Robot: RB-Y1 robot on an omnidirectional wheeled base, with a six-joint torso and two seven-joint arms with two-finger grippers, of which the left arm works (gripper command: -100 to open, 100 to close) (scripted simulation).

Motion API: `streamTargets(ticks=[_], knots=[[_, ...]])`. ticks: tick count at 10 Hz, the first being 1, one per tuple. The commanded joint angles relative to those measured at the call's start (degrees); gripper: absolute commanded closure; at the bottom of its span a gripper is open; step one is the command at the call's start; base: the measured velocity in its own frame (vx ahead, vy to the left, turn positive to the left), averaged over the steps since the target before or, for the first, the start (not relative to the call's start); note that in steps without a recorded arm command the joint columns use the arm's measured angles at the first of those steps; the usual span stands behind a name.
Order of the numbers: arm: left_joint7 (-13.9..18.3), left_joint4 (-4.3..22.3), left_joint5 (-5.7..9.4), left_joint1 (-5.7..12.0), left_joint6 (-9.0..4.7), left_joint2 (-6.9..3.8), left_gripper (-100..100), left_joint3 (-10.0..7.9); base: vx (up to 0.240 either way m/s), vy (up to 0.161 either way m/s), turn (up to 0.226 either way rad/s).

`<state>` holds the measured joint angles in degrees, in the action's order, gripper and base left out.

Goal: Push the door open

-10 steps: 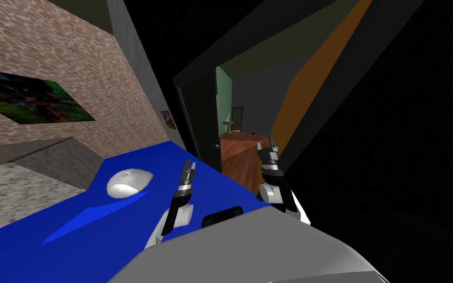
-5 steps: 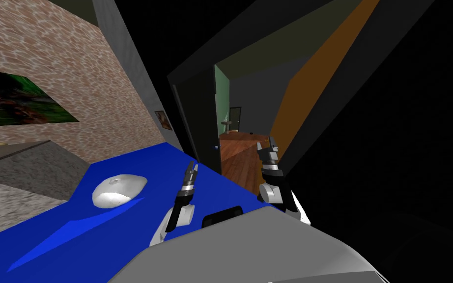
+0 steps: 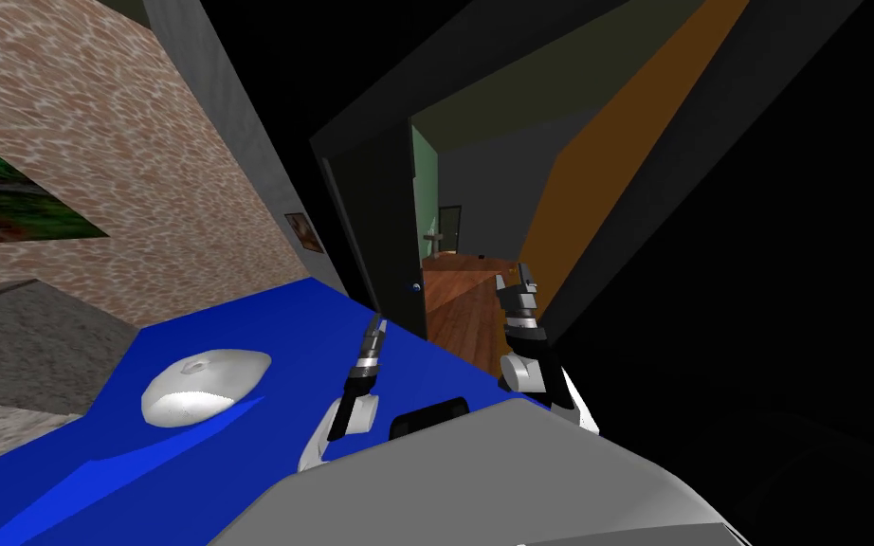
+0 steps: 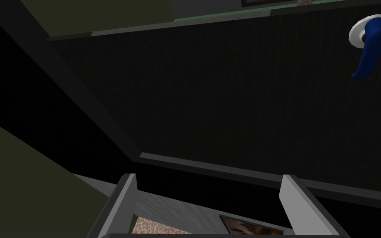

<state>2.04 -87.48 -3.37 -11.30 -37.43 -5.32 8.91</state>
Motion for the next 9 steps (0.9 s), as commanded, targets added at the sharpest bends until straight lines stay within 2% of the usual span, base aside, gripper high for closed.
streamTargets(ticks=[1, 5, 6, 9], knots=[[0.3, 2.2, -0.1, 0.99, -0.24, -0.07, -100, 0.26, 0.086, 0.066, -0.084], [0.9, 7.6, -0.34, 3.09, -1.09, -0.22, -100, 0.93, 0.09, 0.055, -0.086], [1.2, 10.3, -0.46, 4.14, -1.51, -0.26, -100, 1.26, 0.107, 0.096, -0.121], [1.7, 14.3, -0.64, 5.7, -2.14, -0.24, -100, 1.75, 0.096, 0.075, -0.089]])
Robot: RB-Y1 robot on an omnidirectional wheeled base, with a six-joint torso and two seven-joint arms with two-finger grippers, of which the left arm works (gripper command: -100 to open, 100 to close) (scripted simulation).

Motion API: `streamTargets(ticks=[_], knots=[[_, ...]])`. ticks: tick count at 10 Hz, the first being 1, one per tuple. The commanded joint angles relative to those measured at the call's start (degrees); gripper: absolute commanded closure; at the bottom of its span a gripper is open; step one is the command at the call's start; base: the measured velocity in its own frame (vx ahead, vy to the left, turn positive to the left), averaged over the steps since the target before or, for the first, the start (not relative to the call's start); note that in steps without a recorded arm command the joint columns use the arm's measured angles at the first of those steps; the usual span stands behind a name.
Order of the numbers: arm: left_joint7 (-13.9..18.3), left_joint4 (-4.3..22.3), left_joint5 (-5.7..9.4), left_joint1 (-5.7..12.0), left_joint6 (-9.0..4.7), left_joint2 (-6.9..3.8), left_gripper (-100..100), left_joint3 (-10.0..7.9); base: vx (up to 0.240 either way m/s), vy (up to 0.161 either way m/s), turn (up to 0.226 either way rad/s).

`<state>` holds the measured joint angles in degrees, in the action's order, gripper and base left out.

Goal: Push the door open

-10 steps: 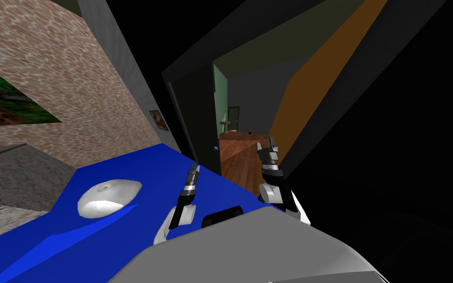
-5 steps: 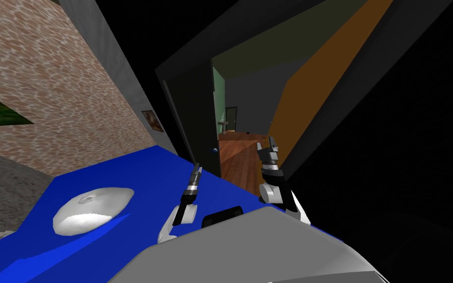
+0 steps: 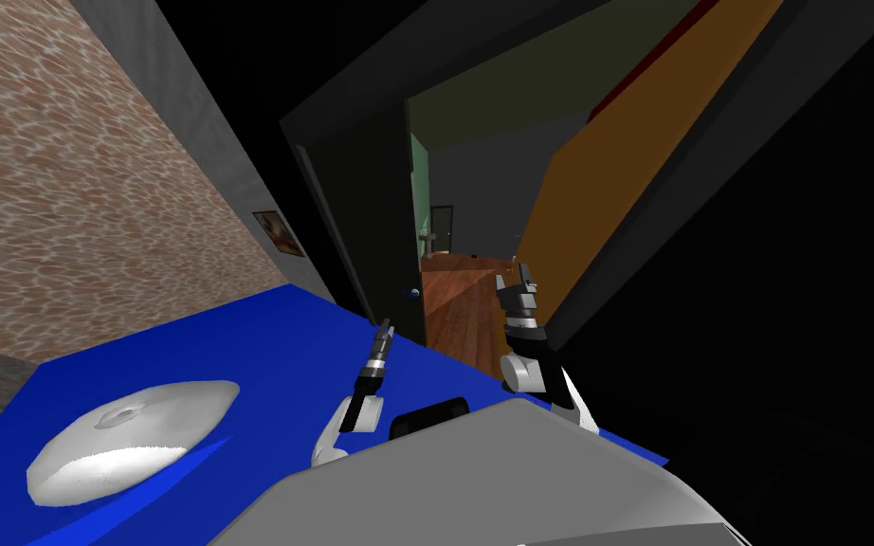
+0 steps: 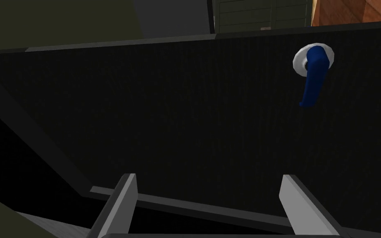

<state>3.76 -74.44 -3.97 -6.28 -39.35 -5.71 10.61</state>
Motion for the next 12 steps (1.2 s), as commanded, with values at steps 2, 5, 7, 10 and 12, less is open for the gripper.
streamTargets(ticks=[2, 5, 7, 10, 12], knots=[[0.3, 3.9, -0.16, 1.7, -0.63, 0.2, -100, 0.38, 0.084, 0.068, -0.083], [0.9, 9.0, -0.38, 3.69, -1.43, 0.38, -100, 1.01, 0.111, 0.091, -0.111], [1.2, 11.5, -0.49, 4.65, -1.82, 0.51, -100, 1.32, 0.083, 0.067, -0.064], [1.7, 15.1, -0.65, 6.05, -2.39, 0.74, -100, 1.76, 0.07, 0.065, -0.076], [1.9, 17.3, -0.75, 6.92, -2.74, 0.93, -100, 2.03, 0.085, 0.083, -0.076]])
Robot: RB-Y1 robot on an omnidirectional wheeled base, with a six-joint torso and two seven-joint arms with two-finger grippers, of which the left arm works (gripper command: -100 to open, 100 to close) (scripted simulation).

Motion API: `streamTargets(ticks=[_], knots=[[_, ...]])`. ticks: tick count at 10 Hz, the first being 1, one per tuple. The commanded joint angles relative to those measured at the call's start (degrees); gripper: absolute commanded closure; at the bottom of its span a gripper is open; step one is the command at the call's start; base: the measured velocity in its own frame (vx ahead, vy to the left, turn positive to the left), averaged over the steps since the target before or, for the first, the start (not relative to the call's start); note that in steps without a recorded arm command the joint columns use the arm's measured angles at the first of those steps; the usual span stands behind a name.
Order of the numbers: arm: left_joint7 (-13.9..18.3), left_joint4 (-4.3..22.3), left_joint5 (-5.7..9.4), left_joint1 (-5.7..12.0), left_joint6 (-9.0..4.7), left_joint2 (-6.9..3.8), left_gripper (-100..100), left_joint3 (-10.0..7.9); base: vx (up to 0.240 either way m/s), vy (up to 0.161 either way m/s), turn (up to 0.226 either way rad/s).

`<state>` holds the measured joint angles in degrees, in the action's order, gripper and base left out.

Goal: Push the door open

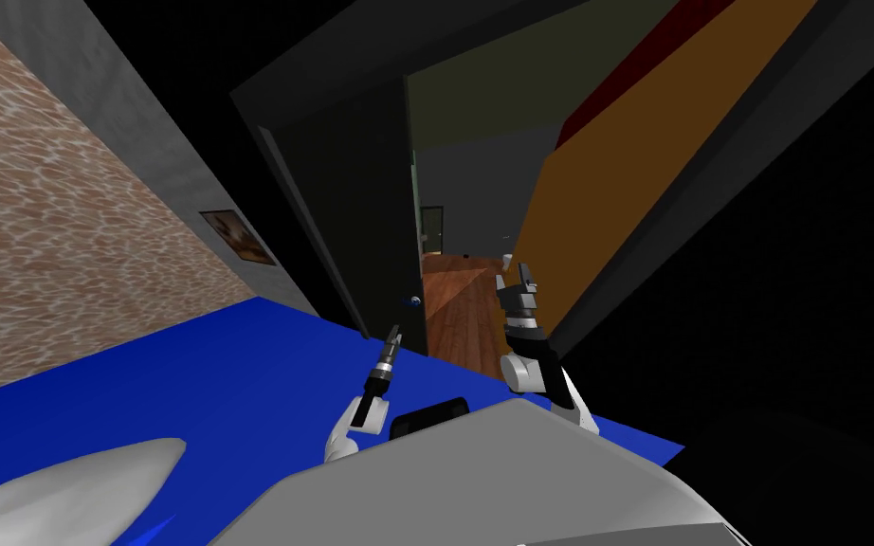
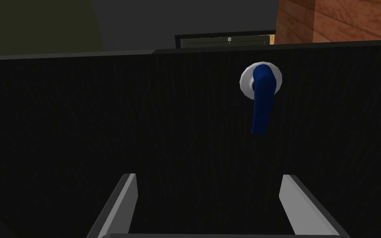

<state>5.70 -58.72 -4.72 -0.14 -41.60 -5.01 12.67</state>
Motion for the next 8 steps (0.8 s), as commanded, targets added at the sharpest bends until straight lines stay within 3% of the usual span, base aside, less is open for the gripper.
streamTargets(ticks=[1, 5, 8], knots=[[0.0, 1.6, 0.0, 0.78, -0.48, 0.23, -100, -0.02, 0.048, 0.042, -0.015], [0.7, 7.8, -0.27, 3.2, -1.46, 0.88, -100, 0.74, 0.08, 0.073, -0.082], [1.1, 10.7, -0.4, 4.31, -1.9, 1.24, -100, 1.09, 0.095, 0.085, -0.07]])
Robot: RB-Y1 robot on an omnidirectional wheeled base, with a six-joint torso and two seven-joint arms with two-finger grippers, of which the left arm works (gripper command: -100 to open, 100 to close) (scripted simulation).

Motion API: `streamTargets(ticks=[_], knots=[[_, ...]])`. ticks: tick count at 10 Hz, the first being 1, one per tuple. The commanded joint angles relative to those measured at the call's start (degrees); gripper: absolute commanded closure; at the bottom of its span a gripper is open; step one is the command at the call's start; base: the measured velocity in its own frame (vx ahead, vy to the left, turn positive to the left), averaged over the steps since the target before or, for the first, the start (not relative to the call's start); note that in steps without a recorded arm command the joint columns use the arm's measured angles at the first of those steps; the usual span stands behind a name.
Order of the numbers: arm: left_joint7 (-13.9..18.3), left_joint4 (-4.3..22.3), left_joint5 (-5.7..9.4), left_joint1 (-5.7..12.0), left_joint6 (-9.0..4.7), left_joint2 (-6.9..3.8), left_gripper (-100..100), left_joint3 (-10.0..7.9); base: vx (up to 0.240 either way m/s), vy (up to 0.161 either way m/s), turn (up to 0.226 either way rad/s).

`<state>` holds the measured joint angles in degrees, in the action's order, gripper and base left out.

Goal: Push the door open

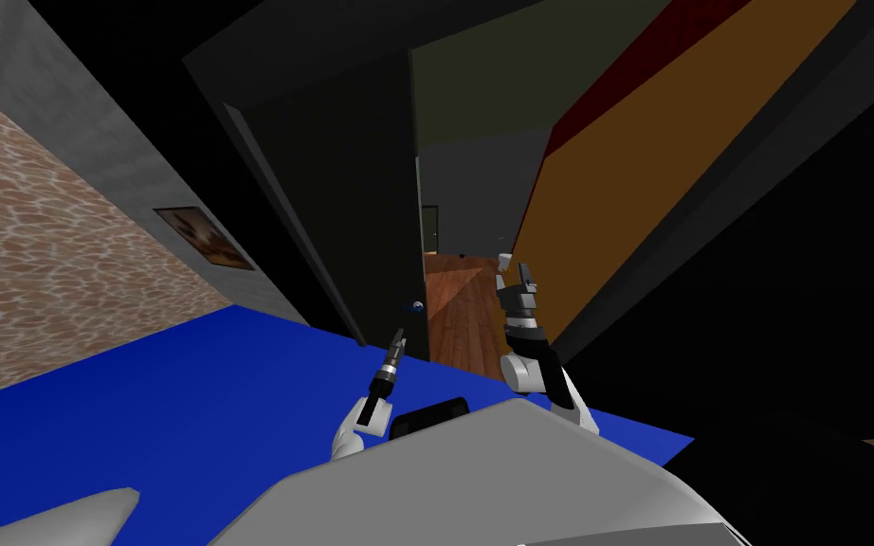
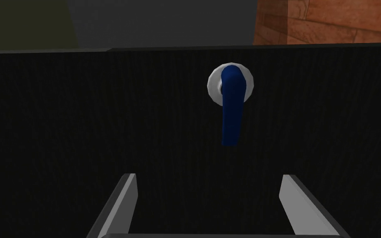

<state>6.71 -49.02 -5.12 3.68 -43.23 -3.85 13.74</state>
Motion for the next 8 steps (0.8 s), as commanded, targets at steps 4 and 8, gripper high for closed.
streamTargets(ticks=[4, 8], knots=[[0.6, 5.5, -0.19, 2.24, -0.99, 0.83, -100, 0.57, 0.079, 0.078, -0.065], [0.9, 8.6, -0.33, 3.42, -1.5, 1.48, -100, 0.95, 0.092, 0.085, -0.066]])
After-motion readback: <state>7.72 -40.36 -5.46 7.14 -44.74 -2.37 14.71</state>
